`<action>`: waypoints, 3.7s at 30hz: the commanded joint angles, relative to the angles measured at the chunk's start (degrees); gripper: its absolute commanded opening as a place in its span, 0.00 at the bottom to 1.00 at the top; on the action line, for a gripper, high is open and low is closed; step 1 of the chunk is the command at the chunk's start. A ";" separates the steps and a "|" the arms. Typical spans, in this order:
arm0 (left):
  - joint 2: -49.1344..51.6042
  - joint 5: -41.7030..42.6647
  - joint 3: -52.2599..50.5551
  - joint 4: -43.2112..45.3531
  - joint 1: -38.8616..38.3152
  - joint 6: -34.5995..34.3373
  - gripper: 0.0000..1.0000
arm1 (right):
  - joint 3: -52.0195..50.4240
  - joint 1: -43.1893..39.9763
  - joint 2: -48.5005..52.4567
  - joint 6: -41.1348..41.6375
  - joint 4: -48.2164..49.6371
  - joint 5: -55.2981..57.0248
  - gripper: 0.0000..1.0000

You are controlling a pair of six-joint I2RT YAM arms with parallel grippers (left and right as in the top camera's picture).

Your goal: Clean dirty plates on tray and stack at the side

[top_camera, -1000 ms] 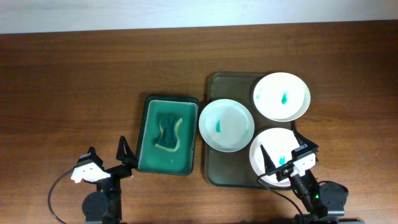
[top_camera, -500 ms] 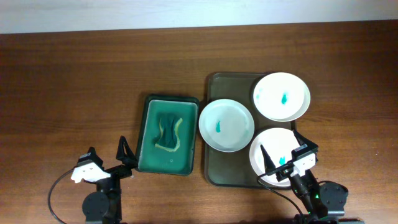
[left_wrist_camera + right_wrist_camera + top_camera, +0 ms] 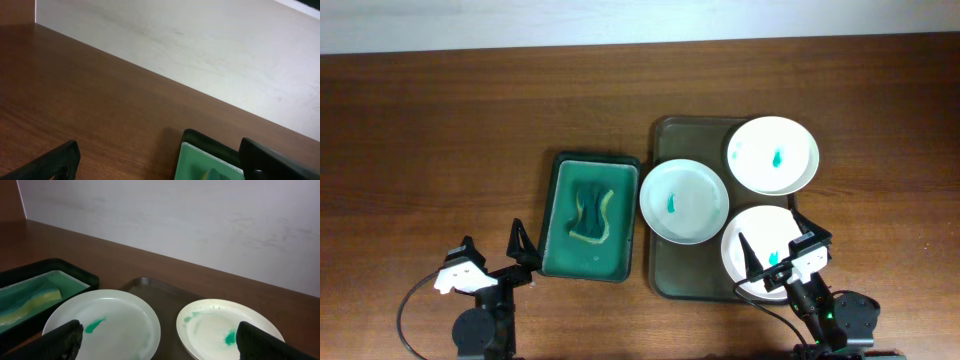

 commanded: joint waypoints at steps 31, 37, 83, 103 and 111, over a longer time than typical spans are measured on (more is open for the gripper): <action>-0.48 0.07 -0.24 0.02 0.35 1.11 1.00 | -0.31 0.24 -0.35 0.00 -0.22 -0.50 0.98; -0.48 6.45 -0.24 0.07 0.35 1.14 0.99 | -0.31 0.24 -0.35 0.00 -0.22 -0.52 0.98; 59.21 19.30 57.96 -43.28 0.31 9.35 0.99 | 62.93 0.31 68.35 1.55 -48.70 -17.09 0.98; 103.34 15.28 57.96 -30.18 -19.87 8.07 0.29 | 62.93 0.31 70.58 2.84 -51.91 -20.13 0.96; 102.36 15.37 63.12 -36.52 -19.78 6.29 0.01 | 62.93 0.31 70.58 2.84 -51.95 -19.93 0.89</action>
